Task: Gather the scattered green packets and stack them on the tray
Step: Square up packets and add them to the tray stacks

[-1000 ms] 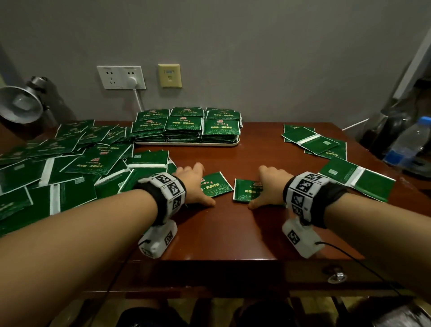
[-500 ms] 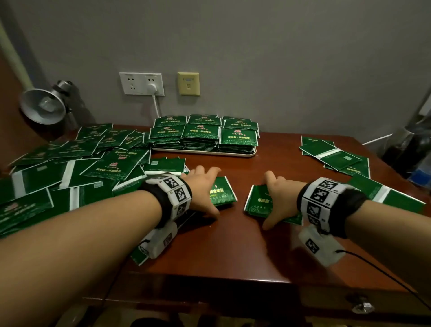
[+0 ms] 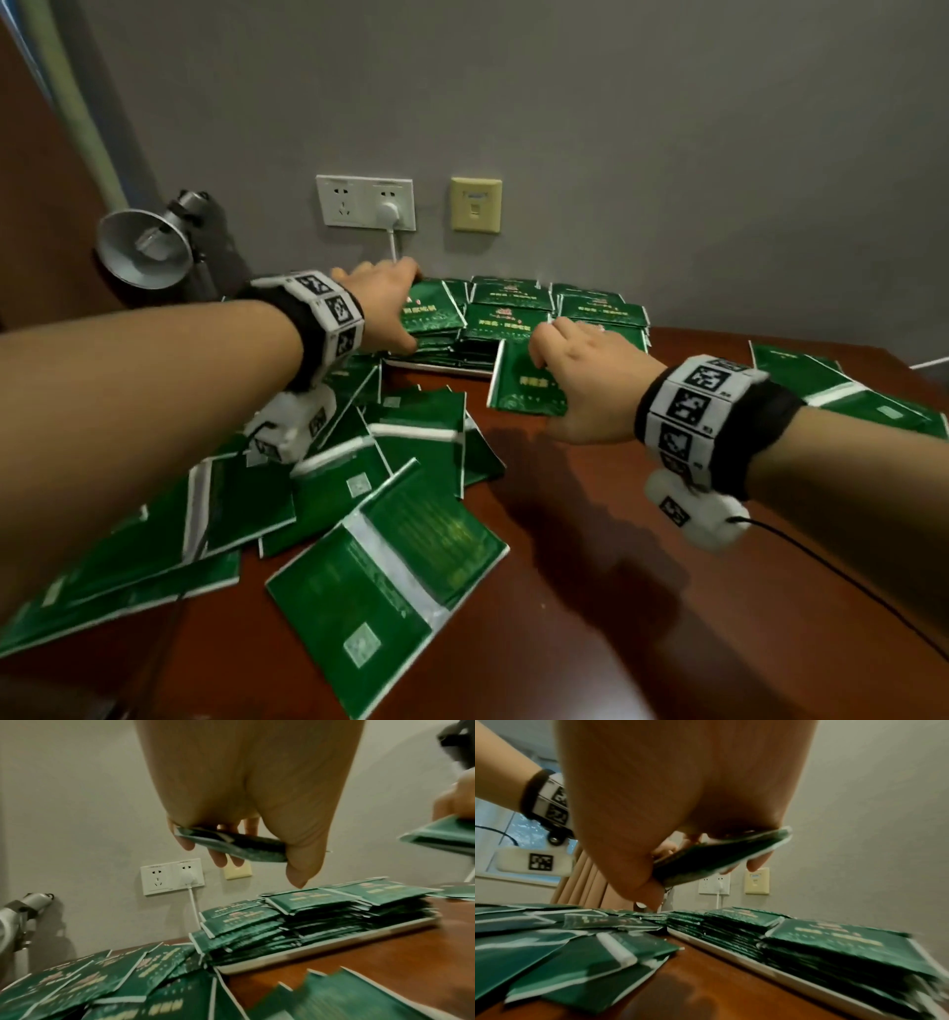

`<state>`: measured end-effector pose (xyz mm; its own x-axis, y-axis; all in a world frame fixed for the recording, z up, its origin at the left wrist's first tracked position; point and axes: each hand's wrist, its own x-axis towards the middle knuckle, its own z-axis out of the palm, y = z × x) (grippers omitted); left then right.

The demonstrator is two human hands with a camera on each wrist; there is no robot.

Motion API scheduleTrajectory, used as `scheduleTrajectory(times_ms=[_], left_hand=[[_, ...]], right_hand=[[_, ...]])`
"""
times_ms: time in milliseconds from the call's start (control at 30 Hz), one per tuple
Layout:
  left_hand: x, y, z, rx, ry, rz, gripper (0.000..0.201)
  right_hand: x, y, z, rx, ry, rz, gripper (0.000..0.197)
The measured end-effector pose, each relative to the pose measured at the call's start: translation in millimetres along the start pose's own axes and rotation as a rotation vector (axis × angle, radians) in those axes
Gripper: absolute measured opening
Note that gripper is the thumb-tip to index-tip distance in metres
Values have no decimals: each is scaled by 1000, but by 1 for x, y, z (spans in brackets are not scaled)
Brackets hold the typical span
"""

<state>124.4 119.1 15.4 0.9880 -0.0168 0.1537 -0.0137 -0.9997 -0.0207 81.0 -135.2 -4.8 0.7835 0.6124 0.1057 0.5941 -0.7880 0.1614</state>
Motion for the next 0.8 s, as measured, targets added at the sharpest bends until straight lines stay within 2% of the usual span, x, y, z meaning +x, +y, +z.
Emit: scheduleTrajectory(times_ms=[267, 433, 633, 733, 800], left_hand=[[116, -16, 19, -5, -70, 55, 84], [164, -18, 45, 29, -140, 93, 85], [179, -60, 41, -8, -188, 36, 92], [172, -83, 32, -21, -178, -28, 82], [162, -90, 29, -27, -181, -65, 76]], right_hand=[[94, 12, 10, 132, -34, -54, 53], [154, 12, 16, 132, -55, -95, 53], [211, -6, 18, 70, -75, -150, 53], [230, -17, 20, 62, -127, -121, 52], [234, -21, 21, 12, -171, -82, 59]])
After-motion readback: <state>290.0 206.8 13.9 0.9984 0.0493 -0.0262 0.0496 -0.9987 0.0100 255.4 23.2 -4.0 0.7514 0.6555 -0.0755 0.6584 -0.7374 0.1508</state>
